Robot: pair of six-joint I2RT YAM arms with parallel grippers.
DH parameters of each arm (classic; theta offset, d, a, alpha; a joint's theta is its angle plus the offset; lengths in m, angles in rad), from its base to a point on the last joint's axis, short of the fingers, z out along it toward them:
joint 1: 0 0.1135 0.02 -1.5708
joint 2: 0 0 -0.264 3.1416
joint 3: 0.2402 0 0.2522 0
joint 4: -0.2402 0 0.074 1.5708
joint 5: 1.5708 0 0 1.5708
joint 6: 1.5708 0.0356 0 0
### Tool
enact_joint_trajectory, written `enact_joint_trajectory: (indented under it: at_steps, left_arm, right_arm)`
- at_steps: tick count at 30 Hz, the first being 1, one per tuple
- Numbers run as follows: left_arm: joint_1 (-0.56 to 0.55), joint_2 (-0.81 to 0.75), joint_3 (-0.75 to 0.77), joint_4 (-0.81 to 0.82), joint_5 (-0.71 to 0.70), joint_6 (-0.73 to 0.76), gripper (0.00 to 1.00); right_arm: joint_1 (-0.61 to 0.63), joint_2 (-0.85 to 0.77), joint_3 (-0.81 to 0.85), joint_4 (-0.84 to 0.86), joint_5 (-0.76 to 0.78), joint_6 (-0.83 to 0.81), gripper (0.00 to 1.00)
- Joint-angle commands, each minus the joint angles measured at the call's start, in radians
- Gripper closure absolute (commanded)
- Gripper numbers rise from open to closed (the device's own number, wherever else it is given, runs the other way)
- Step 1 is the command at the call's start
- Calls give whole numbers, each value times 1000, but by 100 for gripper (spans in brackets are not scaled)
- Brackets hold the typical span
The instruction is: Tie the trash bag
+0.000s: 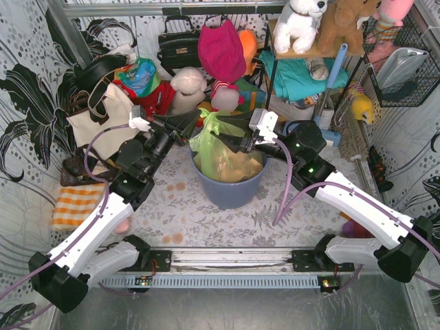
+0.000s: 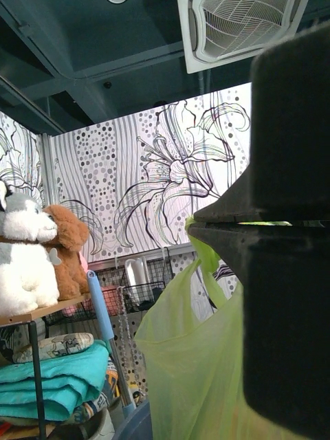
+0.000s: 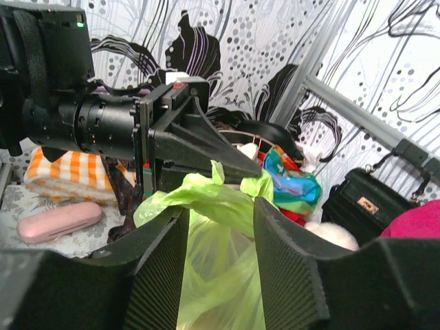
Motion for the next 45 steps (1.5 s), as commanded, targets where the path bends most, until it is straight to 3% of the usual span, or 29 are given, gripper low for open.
enact_joint_trajectory:
  at_steps: [1,7,12,15,18,24,30,35,36,39,41,43,45]
  left_arm:
    - [8,-2,38,26,16,29,100]
    - [7,-1,40,30,17,36,100]
    - [7,8,62,22,21,111,100]
    - [7,30,141,-29,12,272,100]
    - [7,88,313,-209,-25,514,100]
    - [7,220,554,-410,-35,876,100]
    - [7,312,609,-480,-7,1026,100]
    - [7,306,585,-477,69,1052,100]
    - [7,296,576,-471,83,1051,100]
    - [7,275,569,-458,131,1049,100]
    - [7,270,586,-472,157,1048,100]
    - [8,268,606,-490,168,1049,100]
    - [7,263,619,-507,178,1048,100]
  right_arm:
    - [0,18,48,97,-48,-42,60]
    - [0,22,45,122,-49,-50,76]
    - [0,22,38,152,-56,-49,100]
    - [0,3,31,151,-86,-31,100]
    - [0,-35,29,106,-132,-13,100]
    - [0,-110,59,-149,-269,-37,100]
    - [-1,-151,25,-317,-396,-16,100]
    - [0,-208,-56,-275,-246,6,100]
    - [0,-215,-62,-261,-210,-16,97]
    - [0,-207,-72,-171,-127,-63,60]
    - [0,-188,-69,-110,-94,-122,42]
    - [7,-159,-52,-64,-65,-188,32]
    - [26,-123,-35,-14,-32,-254,29]
